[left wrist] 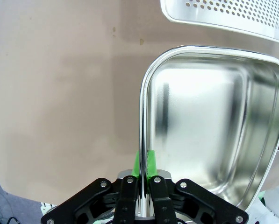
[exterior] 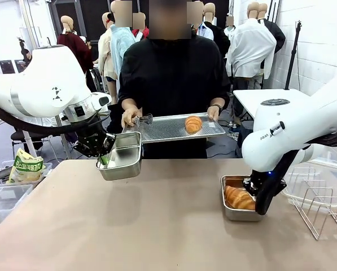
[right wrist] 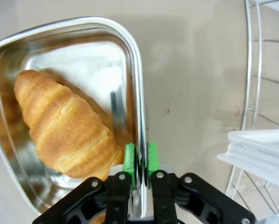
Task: Place the bread in airtight containers.
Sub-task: Once an object is inside an Airtight Container , place the container in the center of the table.
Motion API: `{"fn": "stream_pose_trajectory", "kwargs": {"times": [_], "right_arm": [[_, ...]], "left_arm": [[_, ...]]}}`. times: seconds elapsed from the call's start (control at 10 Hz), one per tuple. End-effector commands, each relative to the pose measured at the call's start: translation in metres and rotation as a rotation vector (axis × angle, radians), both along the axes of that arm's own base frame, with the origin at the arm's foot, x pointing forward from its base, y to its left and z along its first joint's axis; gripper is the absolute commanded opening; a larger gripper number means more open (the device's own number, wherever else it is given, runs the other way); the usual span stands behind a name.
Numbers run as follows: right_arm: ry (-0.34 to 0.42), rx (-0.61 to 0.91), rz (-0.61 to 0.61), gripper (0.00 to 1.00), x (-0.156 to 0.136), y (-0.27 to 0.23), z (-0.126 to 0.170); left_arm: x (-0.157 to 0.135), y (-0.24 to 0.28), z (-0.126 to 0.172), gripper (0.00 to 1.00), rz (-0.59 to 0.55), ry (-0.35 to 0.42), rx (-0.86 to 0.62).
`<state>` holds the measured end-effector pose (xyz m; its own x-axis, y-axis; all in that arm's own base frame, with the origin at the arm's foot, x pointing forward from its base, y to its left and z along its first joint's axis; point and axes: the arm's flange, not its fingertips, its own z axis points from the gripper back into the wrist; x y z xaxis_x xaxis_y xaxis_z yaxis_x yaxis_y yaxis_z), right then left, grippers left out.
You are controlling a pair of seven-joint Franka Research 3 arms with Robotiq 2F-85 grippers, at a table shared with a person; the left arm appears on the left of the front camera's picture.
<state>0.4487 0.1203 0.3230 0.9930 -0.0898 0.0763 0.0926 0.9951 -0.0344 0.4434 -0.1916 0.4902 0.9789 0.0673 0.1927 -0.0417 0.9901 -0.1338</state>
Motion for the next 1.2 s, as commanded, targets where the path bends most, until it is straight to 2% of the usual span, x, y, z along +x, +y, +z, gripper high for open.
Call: {"fn": "stream_pose_trajectory", "kwargs": {"times": [0.0, 0.2, 0.8, 0.9, 1.0, 1.1], "right_arm": [[0.023, 0.022, 0.010, 0.64, 0.003, 0.001, 0.000], [0.011, 0.020, 0.006, 1.00, 0.002, 0.001, 0.003], [-0.032, 0.015, -0.001, 1.00, -0.002, -0.001, 0.028], [0.004, 0.013, -0.003, 1.00, -0.001, 0.000, 0.029], [-0.044, 0.002, 0.001, 1.00, 0.000, 0.000, 0.025], [-0.044, 0.002, 0.001, 1.00, 0.000, 0.000, 0.025]], "left_arm": [[0.001, 0.000, 0.003, 0.00, -0.004, -0.017, 0.007], [0.001, 0.000, 0.003, 0.00, -0.004, -0.017, 0.007], [0.001, 0.000, 0.003, 0.00, -0.004, -0.017, 0.007], [0.001, 0.000, 0.003, 0.00, -0.004, -0.017, 0.007], [0.001, 0.000, 0.003, 0.00, -0.004, -0.017, 0.007], [0.001, 0.000, 0.003, 0.00, -0.004, -0.017, 0.007]]}}
